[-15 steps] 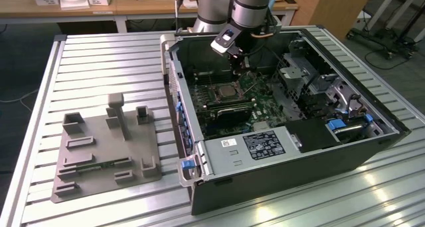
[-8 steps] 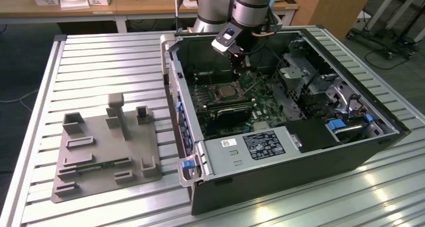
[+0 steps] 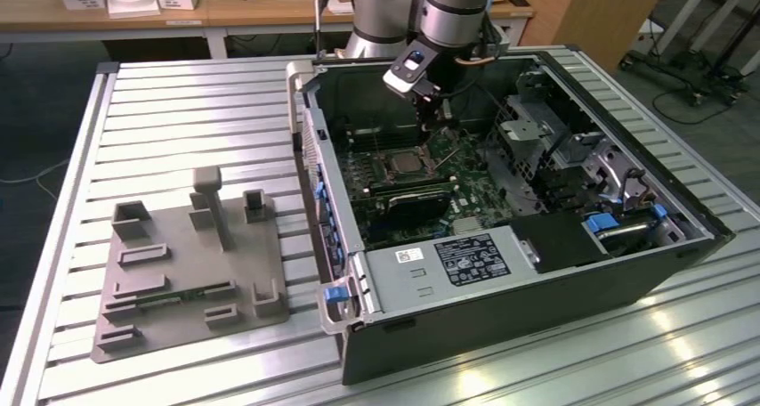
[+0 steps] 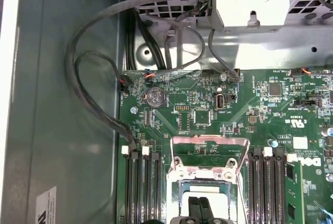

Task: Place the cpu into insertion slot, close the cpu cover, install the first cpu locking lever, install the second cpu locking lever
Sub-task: 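Close the cpu cover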

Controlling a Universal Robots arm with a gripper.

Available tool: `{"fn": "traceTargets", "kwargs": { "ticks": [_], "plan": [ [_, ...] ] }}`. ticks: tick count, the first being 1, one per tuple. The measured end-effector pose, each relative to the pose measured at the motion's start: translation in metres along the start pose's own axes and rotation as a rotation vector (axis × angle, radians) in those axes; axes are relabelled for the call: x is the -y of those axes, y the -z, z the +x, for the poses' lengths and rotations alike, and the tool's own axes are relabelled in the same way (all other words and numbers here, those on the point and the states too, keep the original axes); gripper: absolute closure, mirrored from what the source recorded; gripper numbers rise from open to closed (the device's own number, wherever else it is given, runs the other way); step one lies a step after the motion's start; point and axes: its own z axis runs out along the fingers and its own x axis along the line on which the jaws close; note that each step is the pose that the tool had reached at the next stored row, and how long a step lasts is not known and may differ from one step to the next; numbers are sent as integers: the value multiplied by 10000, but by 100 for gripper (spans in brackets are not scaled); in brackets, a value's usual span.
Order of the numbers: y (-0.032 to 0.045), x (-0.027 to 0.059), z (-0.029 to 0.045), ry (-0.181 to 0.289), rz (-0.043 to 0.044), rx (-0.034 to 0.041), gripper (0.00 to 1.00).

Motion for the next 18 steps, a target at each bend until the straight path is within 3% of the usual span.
{"fn": "traceTargets", "kwargs": {
  "ticks": [6,14,18],
  "plan": [
    [82,-2,1,0,-1,-1,90],
    [106,-49,2,0,-1,-2,90],
    [174,-52,3,0,-1,-2,90]
  ]
}}
